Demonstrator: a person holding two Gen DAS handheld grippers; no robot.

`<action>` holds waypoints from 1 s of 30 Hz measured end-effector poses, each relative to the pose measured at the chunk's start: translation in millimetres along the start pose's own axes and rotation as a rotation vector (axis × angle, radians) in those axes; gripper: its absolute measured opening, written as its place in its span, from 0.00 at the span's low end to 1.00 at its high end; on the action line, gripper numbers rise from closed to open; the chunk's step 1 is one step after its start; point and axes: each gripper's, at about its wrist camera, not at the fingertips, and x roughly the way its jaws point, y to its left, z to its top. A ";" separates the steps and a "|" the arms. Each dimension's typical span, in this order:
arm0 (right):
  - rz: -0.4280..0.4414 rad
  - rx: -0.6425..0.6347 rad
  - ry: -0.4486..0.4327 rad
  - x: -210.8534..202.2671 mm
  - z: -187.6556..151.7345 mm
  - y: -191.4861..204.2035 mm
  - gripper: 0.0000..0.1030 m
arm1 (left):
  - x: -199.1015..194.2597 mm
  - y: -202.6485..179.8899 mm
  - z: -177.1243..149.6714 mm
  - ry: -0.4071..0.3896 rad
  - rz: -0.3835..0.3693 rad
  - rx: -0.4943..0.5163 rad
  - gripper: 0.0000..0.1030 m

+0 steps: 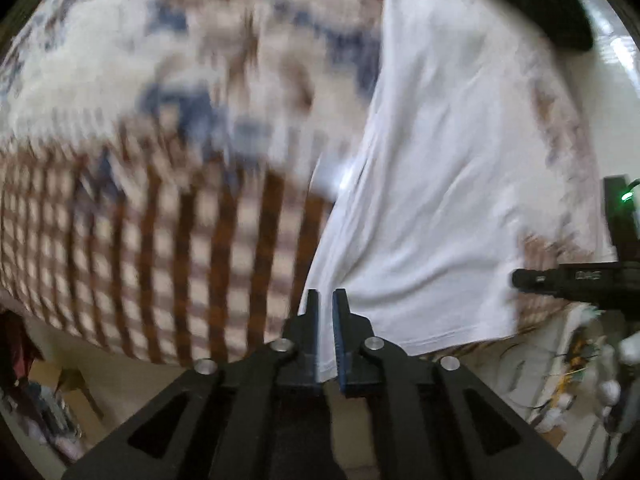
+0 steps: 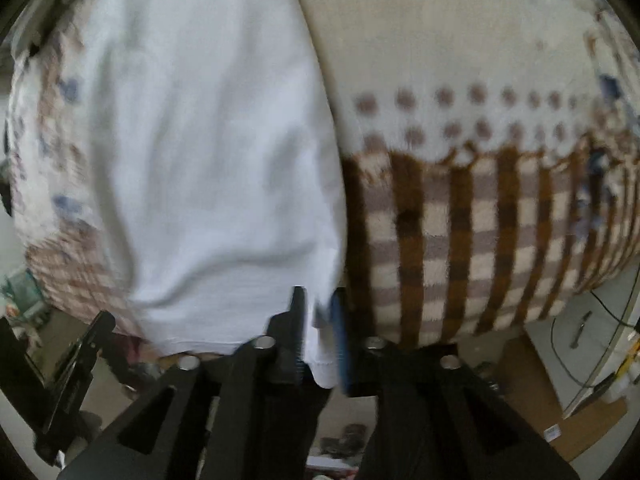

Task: Fold small clothes

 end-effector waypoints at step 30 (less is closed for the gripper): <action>0.186 -0.043 -0.335 -125.3 443.0 88.8 0.12 | 111.8 -75.4 428.8 -0.187 -0.013 0.032 0.50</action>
